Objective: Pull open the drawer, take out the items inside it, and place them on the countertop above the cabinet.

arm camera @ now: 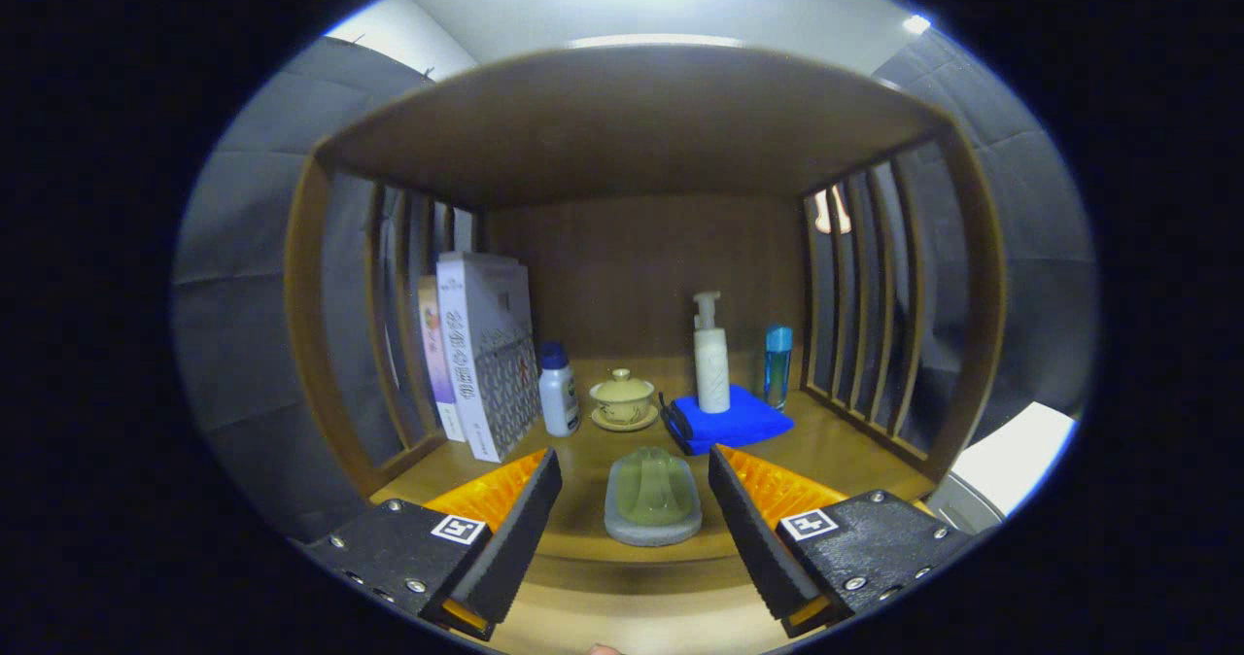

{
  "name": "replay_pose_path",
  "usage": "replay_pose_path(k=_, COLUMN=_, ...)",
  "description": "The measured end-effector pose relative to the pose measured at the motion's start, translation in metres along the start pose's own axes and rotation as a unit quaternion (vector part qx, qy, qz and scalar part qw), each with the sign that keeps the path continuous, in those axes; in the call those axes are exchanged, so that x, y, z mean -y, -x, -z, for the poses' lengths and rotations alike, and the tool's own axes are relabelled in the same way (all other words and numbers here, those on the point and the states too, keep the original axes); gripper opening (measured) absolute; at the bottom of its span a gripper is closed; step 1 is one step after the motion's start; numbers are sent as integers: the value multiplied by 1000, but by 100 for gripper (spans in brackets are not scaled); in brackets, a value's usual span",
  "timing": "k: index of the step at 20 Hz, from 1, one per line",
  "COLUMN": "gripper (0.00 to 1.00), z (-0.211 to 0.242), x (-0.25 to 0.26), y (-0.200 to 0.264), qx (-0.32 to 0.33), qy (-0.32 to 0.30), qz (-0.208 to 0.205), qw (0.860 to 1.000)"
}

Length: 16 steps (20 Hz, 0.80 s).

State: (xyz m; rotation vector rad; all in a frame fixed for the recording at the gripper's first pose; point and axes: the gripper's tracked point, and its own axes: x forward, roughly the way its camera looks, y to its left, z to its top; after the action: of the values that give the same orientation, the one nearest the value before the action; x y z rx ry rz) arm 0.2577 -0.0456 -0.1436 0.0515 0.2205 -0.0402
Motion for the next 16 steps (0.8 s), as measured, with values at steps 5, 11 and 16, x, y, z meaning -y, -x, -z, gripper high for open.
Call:
replay_pose_path(k=5, gripper=94, z=3, x=-12, y=86, qx=37, qy=10, qz=5, qw=999)
replay_pose_path(k=11, gripper=94, z=61, x=-41, y=165, qx=26, qy=13, qz=-25, qw=999)
replay_pose_path(k=16, gripper=94, z=108, x=-45, y=194, qx=5, qy=30, qz=-26, qw=999)
